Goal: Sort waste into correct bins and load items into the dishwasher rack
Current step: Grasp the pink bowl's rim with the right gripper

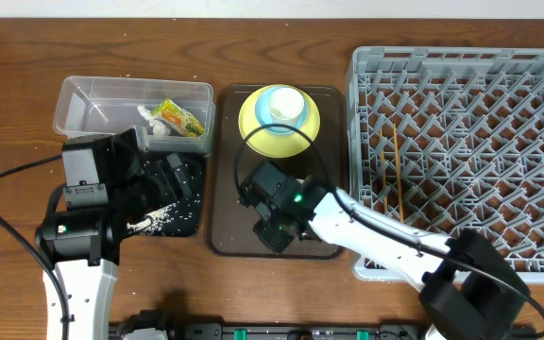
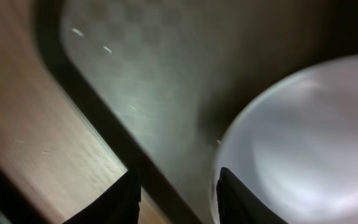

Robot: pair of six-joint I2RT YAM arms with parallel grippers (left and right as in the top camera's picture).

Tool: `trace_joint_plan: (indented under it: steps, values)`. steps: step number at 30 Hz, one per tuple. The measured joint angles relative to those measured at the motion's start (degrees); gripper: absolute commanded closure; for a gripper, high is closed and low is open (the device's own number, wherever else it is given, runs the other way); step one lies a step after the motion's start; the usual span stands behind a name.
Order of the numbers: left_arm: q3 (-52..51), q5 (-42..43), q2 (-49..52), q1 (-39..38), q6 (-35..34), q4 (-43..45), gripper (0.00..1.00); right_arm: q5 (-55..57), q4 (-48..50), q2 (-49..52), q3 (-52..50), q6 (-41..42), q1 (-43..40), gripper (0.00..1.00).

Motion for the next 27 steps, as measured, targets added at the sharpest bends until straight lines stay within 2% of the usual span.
trace_joint_plan:
  steps: [7,18,21,23,27]
  values:
    - [0.0,0.0,0.0,0.0,0.0,0.0,0.1,5.3,0.4,0.0,-0.5,2.8,1.0,0.82]
    - [0.0,0.0,0.0,0.0,0.0,0.0,0.1,6.9,3.9,0.0,-2.8,3.7,1.1,0.83]
    - [0.0,0.0,0.0,0.0,0.0,0.0,0.1,7.2,4.5,0.0,-4.0,3.9,1.6,0.89]
    - [0.0,0.0,0.0,0.0,0.0,0.0,0.1,7.3,4.7,0.0,-4.1,3.8,2.1,0.99]
    - [0.0,0.0,0.0,0.0,0.0,0.0,0.11,8.0,6.4,0.0,-4.1,4.1,2.3,0.99]
